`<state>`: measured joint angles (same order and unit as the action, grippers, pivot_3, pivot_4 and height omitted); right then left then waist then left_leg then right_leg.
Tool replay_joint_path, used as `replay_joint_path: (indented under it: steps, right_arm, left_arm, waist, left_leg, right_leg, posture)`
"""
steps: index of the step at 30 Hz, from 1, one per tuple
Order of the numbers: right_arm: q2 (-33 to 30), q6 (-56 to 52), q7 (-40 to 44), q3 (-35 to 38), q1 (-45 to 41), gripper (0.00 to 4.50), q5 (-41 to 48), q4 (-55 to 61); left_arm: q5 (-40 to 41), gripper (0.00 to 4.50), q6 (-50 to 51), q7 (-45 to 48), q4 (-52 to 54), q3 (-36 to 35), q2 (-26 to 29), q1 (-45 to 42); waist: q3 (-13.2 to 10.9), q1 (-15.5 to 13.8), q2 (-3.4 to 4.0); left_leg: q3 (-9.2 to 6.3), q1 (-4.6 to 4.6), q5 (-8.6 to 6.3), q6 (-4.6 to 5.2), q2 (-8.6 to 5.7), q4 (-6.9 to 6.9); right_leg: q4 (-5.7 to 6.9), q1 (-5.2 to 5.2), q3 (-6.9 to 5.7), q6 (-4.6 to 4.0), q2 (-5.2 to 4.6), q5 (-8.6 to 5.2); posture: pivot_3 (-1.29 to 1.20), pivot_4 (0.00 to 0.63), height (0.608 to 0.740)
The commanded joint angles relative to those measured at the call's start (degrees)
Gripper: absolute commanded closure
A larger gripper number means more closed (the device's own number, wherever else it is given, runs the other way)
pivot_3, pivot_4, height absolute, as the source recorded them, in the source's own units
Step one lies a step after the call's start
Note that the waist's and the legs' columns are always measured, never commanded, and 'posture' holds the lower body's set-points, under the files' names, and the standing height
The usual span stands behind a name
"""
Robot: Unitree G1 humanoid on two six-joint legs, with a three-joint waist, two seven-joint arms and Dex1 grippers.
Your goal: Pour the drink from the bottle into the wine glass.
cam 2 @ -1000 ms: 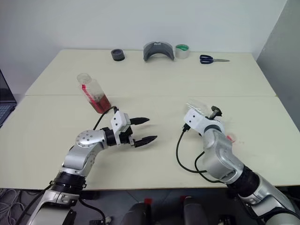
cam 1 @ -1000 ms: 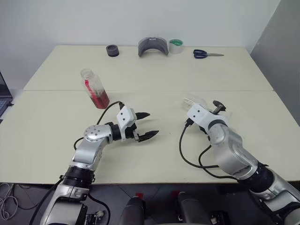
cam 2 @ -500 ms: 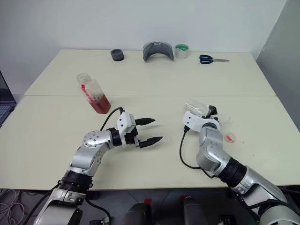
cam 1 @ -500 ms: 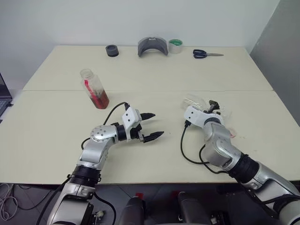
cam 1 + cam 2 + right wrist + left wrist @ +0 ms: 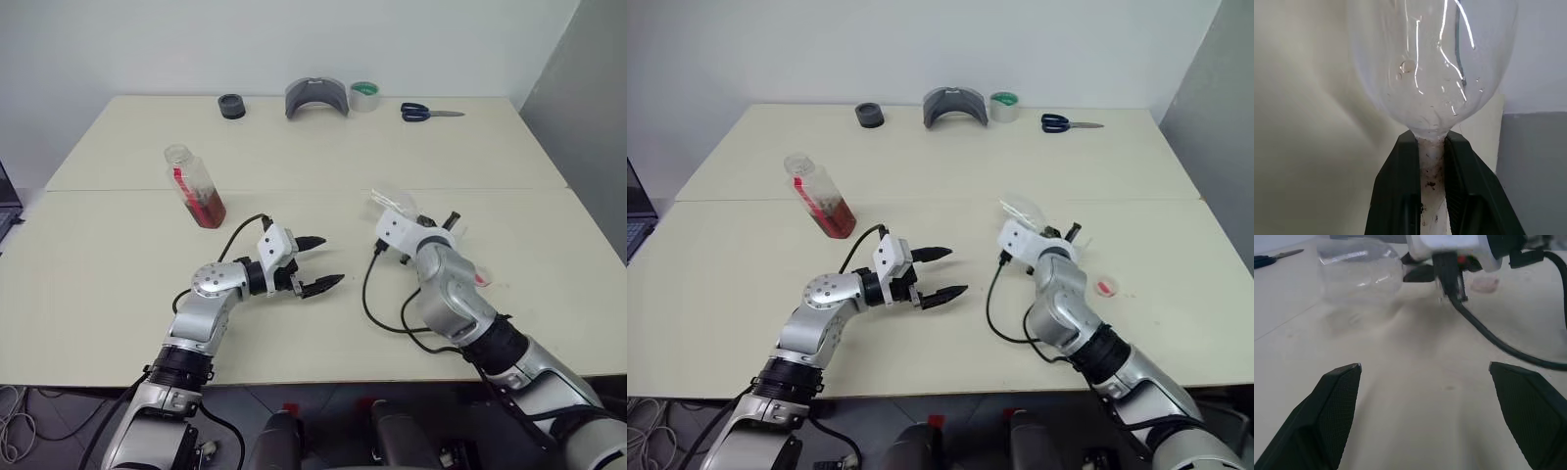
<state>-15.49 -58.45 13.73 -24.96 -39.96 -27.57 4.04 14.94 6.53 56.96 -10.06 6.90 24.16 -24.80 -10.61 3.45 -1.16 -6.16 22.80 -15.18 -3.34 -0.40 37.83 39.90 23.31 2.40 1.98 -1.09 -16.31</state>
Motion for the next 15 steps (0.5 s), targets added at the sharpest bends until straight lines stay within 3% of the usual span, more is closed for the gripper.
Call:
replay_joint_path:
  steps: [1, 6, 10, 15]
  right_arm:
    - [7.46, 10.20, -1.80, 14.51, -2.73, 4.19, 11.38, -1.21]
    - [14.87, 22.90, -5.06, 24.87, -5.12, 4.19, 21.17, -13.26]
    - [17.18, 28.78, -6.42, 25.59, -3.66, 4.19, 23.56, -18.53]
    - [17.67, 27.54, -6.95, 23.95, 2.63, 4.19, 23.82, -12.21]
  left_arm:
    - [2.72, 0.00, 4.09, 1.29, 3.53, -2.74, 3.16, 0.33]
    - [3.88, 0.00, 6.65, 4.23, 3.94, -3.64, 7.38, 0.41]
    - [4.68, 0.00, 8.20, 5.16, 3.69, -4.40, 8.86, -1.16]
    - [4.65, 0.00, 8.76, 5.91, 3.66, -4.39, 8.90, -1.50]
  waist:
    - [-0.01, 0.15, 0.01]
    - [-0.01, -0.16, 0.02]
    - [-0.02, -0.28, 0.03]
    - [0.00, -0.14, 0.05]
  left_leg:
    - [-0.02, -0.01, 0.00, 0.00, 0.01, -0.02]
    - [0.01, -0.01, 0.00, 0.00, -0.04, -0.02]
    - [0.03, 0.00, 0.00, 0.00, -0.04, -0.03]
    - [0.03, -0.03, 0.00, 0.00, -0.04, -0.04]
  right_leg:
    - [0.01, 0.00, -0.01, 0.00, 0.01, 0.00]
    - [0.02, -0.01, -0.01, -0.01, -0.03, 0.01]
    - [0.00, 0.00, 0.01, -0.01, -0.10, 0.01]
    - [0.02, 0.00, 0.02, -0.01, -0.04, 0.01]
  posture:
    - [0.00, 0.150, 0.740]
    - [0.00, 0.150, 0.740]
    - [0.00, 0.150, 0.740]
    - [0.00, 0.150, 0.740]
